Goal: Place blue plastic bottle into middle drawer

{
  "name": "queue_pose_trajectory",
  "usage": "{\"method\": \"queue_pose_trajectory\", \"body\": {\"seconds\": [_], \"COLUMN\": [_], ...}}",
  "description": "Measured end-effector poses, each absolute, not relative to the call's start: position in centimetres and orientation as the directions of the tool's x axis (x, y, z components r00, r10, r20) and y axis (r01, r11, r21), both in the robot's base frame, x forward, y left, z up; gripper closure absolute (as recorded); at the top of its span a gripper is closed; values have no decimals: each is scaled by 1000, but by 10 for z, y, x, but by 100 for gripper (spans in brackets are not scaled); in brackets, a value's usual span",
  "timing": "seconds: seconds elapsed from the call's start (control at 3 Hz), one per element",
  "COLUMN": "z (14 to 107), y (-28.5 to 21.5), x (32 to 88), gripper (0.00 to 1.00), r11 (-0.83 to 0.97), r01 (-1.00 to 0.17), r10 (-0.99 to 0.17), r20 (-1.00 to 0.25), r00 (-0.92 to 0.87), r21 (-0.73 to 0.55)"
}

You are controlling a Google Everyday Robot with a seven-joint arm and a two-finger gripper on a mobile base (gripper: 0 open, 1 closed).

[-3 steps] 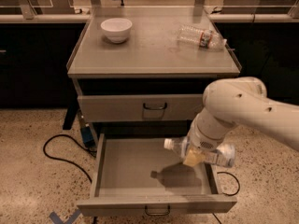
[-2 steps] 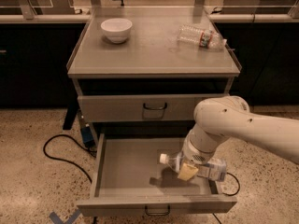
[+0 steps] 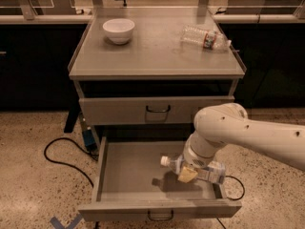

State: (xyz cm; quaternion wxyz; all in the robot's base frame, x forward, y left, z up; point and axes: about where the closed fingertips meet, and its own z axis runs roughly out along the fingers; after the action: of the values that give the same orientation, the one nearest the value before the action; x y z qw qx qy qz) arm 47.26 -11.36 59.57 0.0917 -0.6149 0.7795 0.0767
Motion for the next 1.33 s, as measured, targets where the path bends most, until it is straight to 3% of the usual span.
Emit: {"method": "queue_pose_trajectory", "body": {"seconds": [0.67, 1.33], "z": [561, 554], "y": [-103, -103], "x": [531, 537], "gripper": [100, 100], "r11": [311, 335], "r01": [-936, -927], "r10": [-925, -913], "r20": [-280, -303], "r00": [-257, -275], "r21": [-167, -170]}}
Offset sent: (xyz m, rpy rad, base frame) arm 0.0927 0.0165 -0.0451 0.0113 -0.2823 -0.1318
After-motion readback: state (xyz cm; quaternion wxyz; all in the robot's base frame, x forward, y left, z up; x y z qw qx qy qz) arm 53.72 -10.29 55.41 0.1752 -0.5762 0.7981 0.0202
